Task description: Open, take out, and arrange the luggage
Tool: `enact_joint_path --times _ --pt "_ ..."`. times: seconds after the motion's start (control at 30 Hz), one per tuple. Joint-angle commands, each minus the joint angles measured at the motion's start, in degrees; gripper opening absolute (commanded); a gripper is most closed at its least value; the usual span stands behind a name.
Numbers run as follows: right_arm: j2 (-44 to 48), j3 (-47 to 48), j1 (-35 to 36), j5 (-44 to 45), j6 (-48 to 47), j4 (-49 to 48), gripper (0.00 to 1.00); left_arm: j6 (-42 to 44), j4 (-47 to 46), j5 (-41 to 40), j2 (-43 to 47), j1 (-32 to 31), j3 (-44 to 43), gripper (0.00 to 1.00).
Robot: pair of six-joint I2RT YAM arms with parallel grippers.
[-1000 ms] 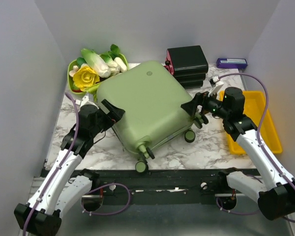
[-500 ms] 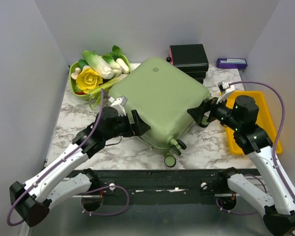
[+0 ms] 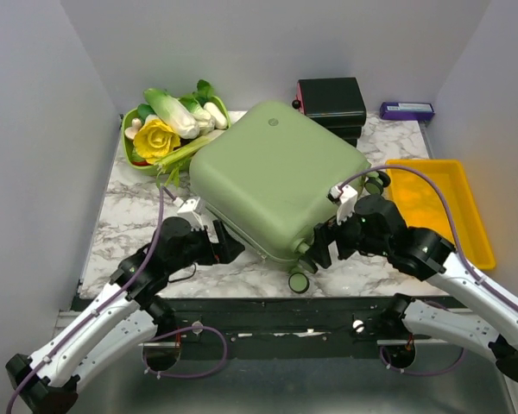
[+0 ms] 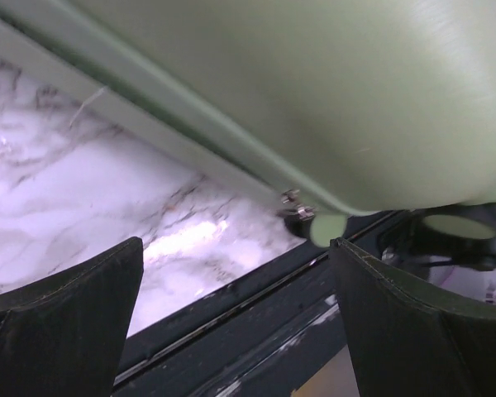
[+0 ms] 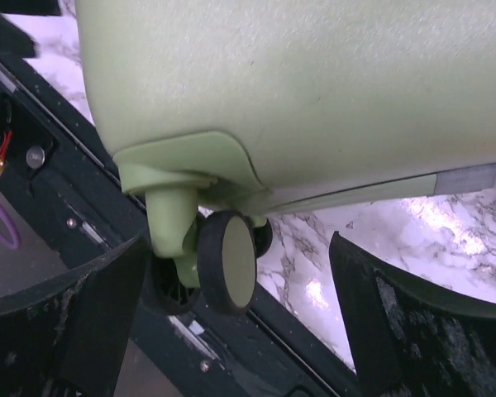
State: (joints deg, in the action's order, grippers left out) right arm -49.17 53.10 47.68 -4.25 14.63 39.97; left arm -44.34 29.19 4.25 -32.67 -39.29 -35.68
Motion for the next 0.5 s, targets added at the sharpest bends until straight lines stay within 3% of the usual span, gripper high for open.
enact_joint_path --times 0.0,0.1,0.3,0.47 --pt "0.74 0.16 2.15 1.01 1.28 5.04 0.99 0.83 -4.74 3.22 -2.05 -0.26 3.60 0.99" --pt "-2.33 1.30 5.13 0.73 1.36 4.77 0.99 0.84 -7.11 1.90 -3.37 -0.18 4.65 0.99" --pt "-8.57 3.94 7.34 1.27 3.21 7.14 0.96 -1.37 -19.15 7.79 -4.95 -0.96 9.92 0.99" --pt "-9.45 3.85 10.32 3.37 5.31 7.23 0.93 -0.40 -17.59 7.09 -4.07 -1.93 11.42 0.99"
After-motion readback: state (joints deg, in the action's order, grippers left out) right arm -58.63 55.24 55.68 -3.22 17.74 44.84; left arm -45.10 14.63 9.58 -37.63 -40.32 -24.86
